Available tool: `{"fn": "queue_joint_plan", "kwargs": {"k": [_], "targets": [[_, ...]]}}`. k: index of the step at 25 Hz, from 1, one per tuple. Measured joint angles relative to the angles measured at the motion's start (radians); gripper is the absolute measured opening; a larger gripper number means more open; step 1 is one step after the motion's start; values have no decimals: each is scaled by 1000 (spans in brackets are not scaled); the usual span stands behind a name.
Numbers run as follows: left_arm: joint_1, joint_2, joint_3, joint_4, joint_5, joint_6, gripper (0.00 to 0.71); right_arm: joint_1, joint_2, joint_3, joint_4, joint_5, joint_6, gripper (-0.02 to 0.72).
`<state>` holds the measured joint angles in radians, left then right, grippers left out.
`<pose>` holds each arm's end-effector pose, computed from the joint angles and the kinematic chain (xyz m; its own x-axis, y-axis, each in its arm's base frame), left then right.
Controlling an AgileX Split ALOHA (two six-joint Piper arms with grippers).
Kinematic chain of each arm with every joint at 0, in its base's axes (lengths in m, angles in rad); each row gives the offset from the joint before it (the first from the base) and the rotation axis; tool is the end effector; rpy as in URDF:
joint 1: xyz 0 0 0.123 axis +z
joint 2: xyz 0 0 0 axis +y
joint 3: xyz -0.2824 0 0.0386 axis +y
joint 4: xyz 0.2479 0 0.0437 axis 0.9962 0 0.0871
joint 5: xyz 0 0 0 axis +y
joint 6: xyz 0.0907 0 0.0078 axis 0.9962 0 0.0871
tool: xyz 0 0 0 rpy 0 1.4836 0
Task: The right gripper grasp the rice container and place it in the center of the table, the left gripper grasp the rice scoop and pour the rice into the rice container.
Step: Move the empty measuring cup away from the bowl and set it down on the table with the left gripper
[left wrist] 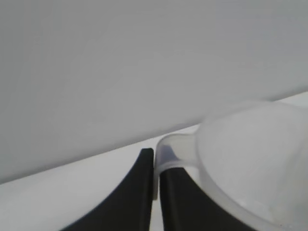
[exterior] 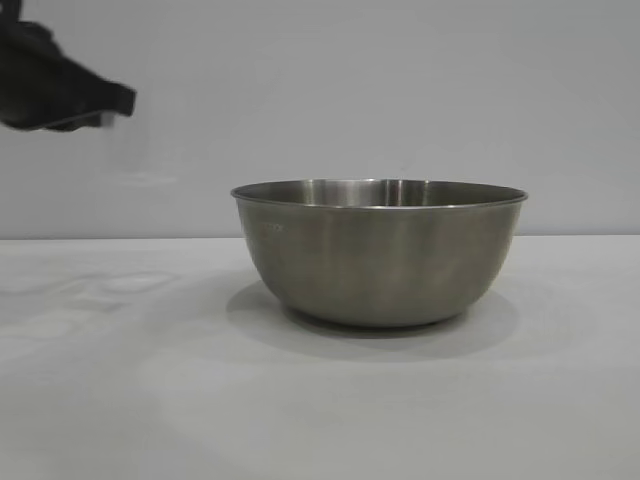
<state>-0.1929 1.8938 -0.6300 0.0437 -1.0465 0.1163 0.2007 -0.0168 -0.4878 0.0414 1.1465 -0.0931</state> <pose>0.3262 -0.0672 0.1435 -0.0951 0.1588 -0.9827 0.2438 0.9608 0.1317 -0.0103 0.0014 0.2670 -0.4968 -0.1786 -0.8493 -0.2692 0.9621 -0.0448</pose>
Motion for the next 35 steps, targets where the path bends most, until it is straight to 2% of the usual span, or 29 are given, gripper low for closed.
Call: {"fn": "queue_joint_plan", "kwargs": {"k": [5, 12, 21, 22, 23, 24, 26, 27, 28, 32, 35], "targets": [[0, 35, 82, -39, -87, 13, 0, 0, 0, 0, 0, 0, 0, 330], [0, 161, 99, -58, -87, 15, 0, 0, 0, 0, 0, 0, 0, 330], [0, 178, 105, -81, -91, 15, 0, 0, 0, 0, 0, 0, 0, 330], [0, 178, 113, -80, -91, 15, 49, 0, 0, 0, 0, 0, 0, 330], [0, 178, 125, -79, -91, 15, 49, 0, 0, 0, 0, 0, 0, 330], [0, 178, 138, -79, -91, 15, 109, 0, 0, 0, 0, 0, 0, 330], [0, 178, 162, -79, -91, 15, 161, 0, 0, 0, 0, 0, 0, 330], [0, 178, 175, -79, -91, 15, 146, 0, 0, 0, 0, 0, 0, 330], [0, 178, 189, -79, -91, 15, 194, 0, 0, 0, 0, 0, 0, 330], [0, 94, 249, -79, -89, 13, 199, 0, 0, 0, 0, 0, 0, 330], [0, -28, 305, -77, -91, 13, 199, 0, 0, 0, 0, 0, 0, 330]]}}
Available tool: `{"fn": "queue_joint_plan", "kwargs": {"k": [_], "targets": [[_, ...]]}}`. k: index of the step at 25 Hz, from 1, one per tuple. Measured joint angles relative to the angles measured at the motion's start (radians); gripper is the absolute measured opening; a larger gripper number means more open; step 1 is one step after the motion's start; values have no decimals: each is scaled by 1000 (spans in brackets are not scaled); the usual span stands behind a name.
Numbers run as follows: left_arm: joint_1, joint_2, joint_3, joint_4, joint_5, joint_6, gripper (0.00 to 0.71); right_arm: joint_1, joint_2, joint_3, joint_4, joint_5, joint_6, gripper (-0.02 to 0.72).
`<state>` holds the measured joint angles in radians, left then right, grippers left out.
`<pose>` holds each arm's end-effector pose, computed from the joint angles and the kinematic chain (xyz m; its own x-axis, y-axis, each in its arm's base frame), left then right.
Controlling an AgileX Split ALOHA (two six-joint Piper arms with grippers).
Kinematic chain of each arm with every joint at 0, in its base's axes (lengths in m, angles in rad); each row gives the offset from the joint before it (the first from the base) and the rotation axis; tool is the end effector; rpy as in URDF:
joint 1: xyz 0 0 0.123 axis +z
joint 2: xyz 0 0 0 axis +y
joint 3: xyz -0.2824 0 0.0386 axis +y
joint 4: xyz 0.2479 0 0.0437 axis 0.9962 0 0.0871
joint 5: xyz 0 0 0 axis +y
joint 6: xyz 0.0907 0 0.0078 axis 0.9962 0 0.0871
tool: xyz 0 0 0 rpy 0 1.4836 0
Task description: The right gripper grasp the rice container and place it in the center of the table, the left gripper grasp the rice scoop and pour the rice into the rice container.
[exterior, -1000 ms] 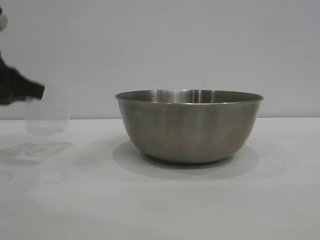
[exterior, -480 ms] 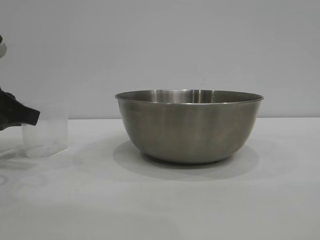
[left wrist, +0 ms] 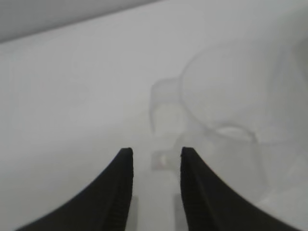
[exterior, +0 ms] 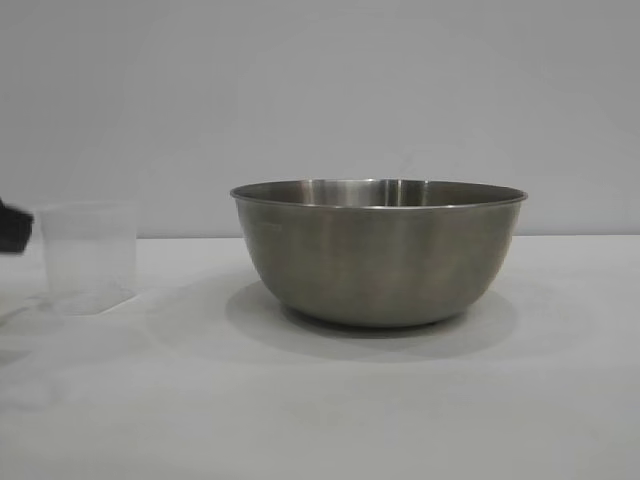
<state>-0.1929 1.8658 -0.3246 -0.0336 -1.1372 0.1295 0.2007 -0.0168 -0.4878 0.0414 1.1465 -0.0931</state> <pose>0.2522 -0.0464 0.1070 -0.2851 0.1729 -0.9428 0.1973 0.9731 0.1188 -0.0103 0.0014 0.2670 -0.4968 -0.1786 -0.8493 -0.2692 0.9621 -0.0448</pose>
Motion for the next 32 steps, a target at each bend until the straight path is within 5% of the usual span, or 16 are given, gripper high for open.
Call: {"fn": "queue_joint_plan", "kwargs": {"k": [11, 17, 24, 27, 32], "targets": [[0, -613, 210, -17, 33, -4, 199, 0, 0, 0, 0, 0, 0, 330], [0, -942, 210, -109, 344, 19, 199, 0, 0, 0, 0, 0, 0, 330], [1, -1246, 66, -358, 769, 349, 199, 0, 0, 0, 0, 0, 0, 330], [50, -1311, 52, -448, 879, 439, 199, 0, 0, 0, 0, 0, 0, 330], [233, -1448, 52, -473, 1128, 446, 199, 0, 0, 0, 0, 0, 0, 330]]}}
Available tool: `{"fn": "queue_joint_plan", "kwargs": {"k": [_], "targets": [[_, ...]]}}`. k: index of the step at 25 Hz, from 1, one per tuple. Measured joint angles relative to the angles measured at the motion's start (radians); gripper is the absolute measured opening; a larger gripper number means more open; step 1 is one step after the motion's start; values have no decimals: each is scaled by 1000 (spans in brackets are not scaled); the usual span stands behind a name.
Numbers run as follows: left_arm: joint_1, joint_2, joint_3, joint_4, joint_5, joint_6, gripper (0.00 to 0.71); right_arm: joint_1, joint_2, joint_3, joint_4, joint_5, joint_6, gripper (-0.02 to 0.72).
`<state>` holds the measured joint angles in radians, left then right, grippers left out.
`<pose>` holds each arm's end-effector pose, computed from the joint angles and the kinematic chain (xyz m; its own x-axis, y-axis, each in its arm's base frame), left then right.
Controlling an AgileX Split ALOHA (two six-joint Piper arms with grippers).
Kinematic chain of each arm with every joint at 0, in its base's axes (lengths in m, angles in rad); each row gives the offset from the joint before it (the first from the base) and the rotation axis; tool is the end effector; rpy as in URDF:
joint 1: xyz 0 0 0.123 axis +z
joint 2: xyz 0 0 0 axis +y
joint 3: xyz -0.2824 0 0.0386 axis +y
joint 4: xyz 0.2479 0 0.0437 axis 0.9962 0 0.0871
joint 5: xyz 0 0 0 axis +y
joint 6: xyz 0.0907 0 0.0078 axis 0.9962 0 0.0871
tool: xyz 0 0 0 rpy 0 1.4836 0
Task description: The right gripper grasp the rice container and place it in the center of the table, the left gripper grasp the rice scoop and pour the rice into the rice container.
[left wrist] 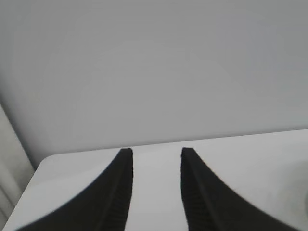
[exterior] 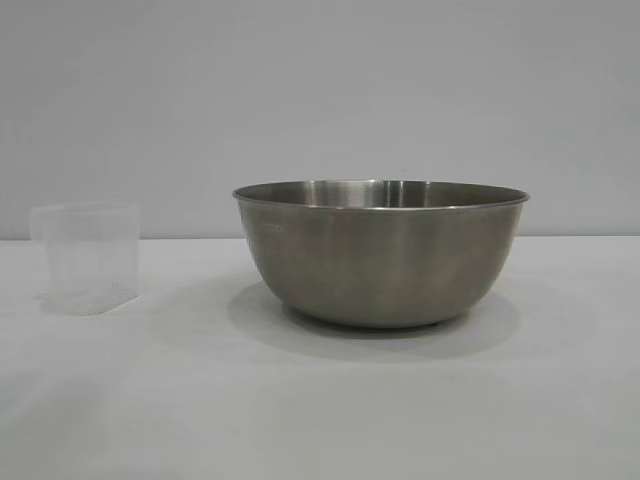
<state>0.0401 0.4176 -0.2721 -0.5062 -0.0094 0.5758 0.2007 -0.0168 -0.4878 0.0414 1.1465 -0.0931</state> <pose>0.1000 0.0044 0.2754 -0.0530 0.0675 -0.9963 -0.0411 0.9967 0.0697 -0.0103 0.0014 0.2670 -0.4968 -0.1786 -0.8493 -0.2692 0.9621 -0.0448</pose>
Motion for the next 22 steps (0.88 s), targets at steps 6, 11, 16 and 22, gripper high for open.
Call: {"fn": "queue_joint_plan", "kwargs": {"k": [6, 11, 16, 22], "targets": [[93, -178, -7, 2, 188, 0, 199, 0, 0, 0, 0, 0, 0, 330], [105, -220, -80, 67, 492, -19, 199, 0, 0, 0, 0, 0, 0, 330], [105, -222, -216, 309, 803, -262, 199, 0, 0, 0, 0, 0, 0, 330], [105, -345, -247, 397, 1048, -420, 199, 0, 0, 0, 0, 0, 0, 330]]}}
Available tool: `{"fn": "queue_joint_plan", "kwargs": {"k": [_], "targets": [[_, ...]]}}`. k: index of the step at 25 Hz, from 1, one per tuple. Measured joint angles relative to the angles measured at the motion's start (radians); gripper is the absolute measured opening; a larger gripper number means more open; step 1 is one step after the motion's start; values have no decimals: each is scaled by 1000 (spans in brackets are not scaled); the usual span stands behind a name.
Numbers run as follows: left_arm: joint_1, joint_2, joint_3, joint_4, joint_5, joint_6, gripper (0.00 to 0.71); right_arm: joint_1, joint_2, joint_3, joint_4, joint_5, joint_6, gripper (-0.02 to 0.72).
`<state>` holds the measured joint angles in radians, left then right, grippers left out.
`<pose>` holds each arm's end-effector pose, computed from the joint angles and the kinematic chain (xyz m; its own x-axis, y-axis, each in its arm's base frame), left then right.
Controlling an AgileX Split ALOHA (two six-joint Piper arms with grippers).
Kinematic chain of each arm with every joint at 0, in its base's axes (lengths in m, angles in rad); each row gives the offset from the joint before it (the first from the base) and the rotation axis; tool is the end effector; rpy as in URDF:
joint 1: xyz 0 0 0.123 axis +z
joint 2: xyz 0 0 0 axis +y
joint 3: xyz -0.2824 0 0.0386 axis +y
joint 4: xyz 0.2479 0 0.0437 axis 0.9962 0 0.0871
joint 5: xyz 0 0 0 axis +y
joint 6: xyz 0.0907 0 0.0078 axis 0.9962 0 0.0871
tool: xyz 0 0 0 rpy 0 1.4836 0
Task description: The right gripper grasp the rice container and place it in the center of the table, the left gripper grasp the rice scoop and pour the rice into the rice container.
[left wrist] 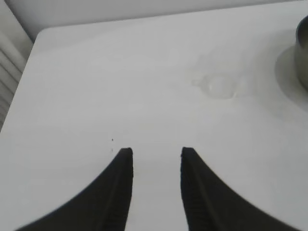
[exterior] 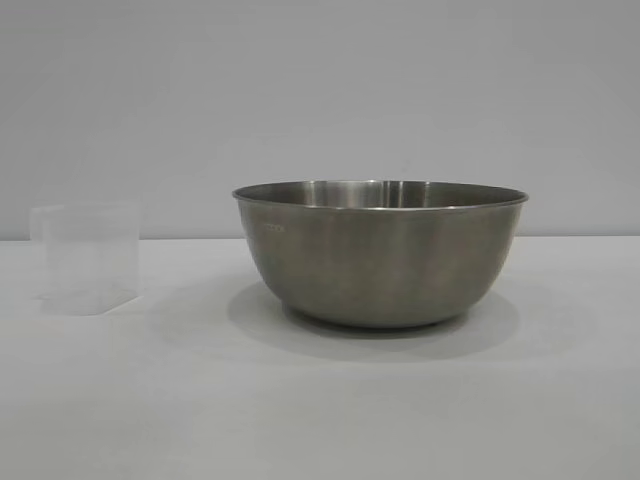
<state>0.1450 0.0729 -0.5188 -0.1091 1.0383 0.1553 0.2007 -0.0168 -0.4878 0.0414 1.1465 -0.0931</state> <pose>0.0065 -0.0077 0.2846 -0.4805 0.0300 -0.8765 -0.0147 0.9990 0.0423 -0.0103 0.0014 0.2670 -0.4968 -0.1786 -0.8493 -0.2692 0.9621 -0.0448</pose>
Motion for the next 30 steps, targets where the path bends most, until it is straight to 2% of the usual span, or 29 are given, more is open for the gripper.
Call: {"fn": "queue_joint_plan", "kwargs": {"k": [5, 15, 30], "targets": [[0, -91, 10, 23, 84, -26, 199, 0, 0, 0, 0, 0, 0, 330], [0, -91, 32, 66, 84, -94, 199, 0, 0, 0, 0, 0, 0, 330], [0, -91, 32, 68, 84, -100, 199, 0, 0, 0, 0, 0, 0, 330]]}}
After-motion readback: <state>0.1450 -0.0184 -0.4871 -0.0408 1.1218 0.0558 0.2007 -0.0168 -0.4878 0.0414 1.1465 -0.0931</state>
